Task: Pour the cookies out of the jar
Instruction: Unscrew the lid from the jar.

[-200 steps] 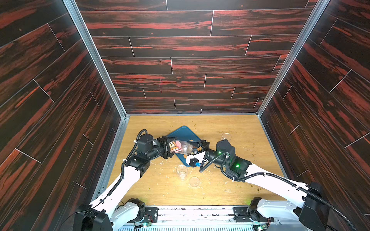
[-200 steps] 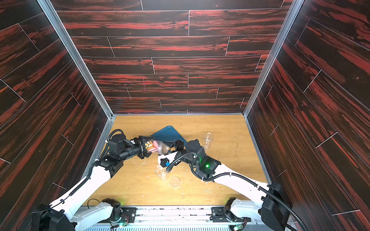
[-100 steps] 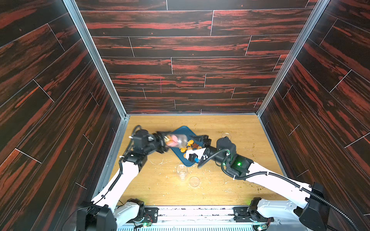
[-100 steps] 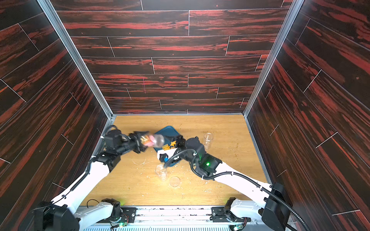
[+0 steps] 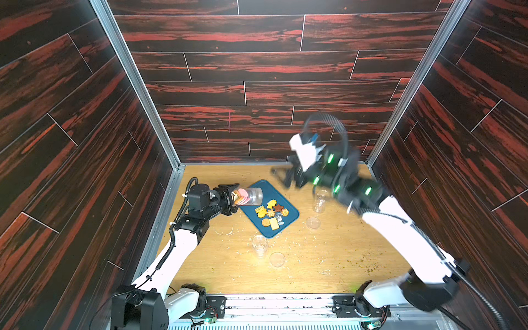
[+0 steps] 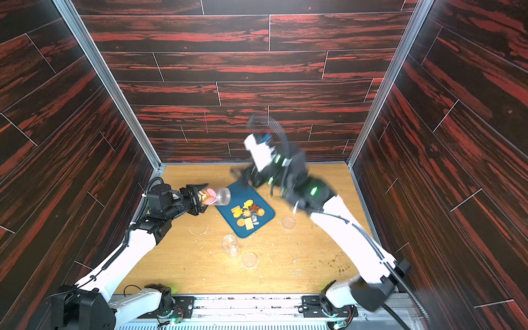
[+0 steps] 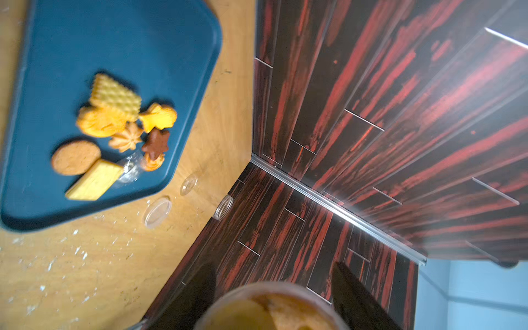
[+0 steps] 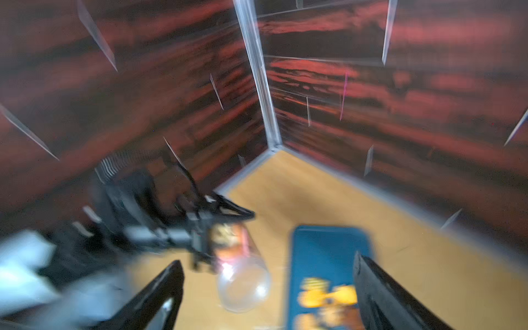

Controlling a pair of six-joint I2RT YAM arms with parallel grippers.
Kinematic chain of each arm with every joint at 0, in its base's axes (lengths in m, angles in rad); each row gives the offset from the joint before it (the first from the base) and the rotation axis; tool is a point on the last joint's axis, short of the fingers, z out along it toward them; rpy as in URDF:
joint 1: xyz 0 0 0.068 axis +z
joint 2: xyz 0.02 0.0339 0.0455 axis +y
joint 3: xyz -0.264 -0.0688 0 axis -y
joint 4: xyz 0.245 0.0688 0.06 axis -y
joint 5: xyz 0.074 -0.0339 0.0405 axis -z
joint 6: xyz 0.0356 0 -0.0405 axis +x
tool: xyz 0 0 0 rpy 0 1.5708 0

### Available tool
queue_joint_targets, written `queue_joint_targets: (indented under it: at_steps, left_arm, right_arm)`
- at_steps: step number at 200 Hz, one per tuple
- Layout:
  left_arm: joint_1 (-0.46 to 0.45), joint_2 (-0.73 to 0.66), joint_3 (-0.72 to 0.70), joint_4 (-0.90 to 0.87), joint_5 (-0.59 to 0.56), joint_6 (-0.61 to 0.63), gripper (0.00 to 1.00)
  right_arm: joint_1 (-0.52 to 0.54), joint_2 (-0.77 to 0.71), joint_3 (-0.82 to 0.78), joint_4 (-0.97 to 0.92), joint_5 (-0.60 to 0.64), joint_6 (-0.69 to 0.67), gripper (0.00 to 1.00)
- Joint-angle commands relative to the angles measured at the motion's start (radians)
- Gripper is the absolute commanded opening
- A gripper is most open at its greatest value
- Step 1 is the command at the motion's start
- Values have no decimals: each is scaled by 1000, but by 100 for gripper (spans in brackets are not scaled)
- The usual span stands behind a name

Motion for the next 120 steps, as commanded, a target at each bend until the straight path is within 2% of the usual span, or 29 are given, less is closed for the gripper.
queue_joint_targets:
  at_steps: [1, 10, 20, 38, 69, 120]
  left_arm:
    - [-7, -41, 8, 183, 20, 15, 61]
    - [-9, -41, 12, 219, 36, 8, 62]
    - [-10, -48, 20, 231, 45, 12, 61]
    - [-12, -61, 29, 234, 54, 11, 62]
    - [-20, -68, 28, 244, 76, -18, 62]
    - [-24, -86, 19, 233, 85, -34, 62]
  right_arm:
    - [12, -14, -126, -33, -339, 506, 95]
    - [12, -35, -197, 33, -364, 605, 95]
    - [14, -37, -232, 20, -368, 662, 95]
    - [26, -50, -251, -26, -338, 669, 96]
    - [30, -65, -319, 107, -369, 733, 97]
    - [52, -29, -303, 172, -357, 763, 99]
